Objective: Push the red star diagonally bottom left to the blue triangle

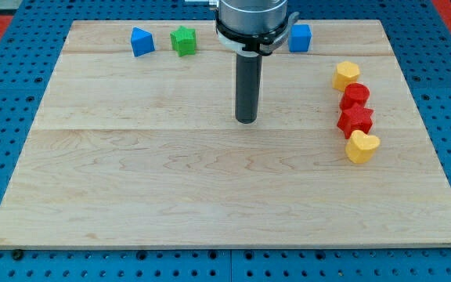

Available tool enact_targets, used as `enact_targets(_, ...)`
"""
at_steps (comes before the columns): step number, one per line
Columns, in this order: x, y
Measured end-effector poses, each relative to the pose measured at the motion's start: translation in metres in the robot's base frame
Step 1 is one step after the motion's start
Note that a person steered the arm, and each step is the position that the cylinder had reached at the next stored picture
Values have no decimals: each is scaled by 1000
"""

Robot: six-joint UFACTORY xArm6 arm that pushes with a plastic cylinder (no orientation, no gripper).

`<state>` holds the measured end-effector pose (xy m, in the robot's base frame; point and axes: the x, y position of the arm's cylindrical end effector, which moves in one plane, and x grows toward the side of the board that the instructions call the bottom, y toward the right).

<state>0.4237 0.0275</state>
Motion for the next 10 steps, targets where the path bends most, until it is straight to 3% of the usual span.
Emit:
enact_targets(2,-6,-22)
enact_targets(4,-7,57)
enact_targets(5,28,29)
enact_targets(6,106,2)
enact_targets(7,175,101)
enact_targets(8,188,239)
enact_targets(10,58,274)
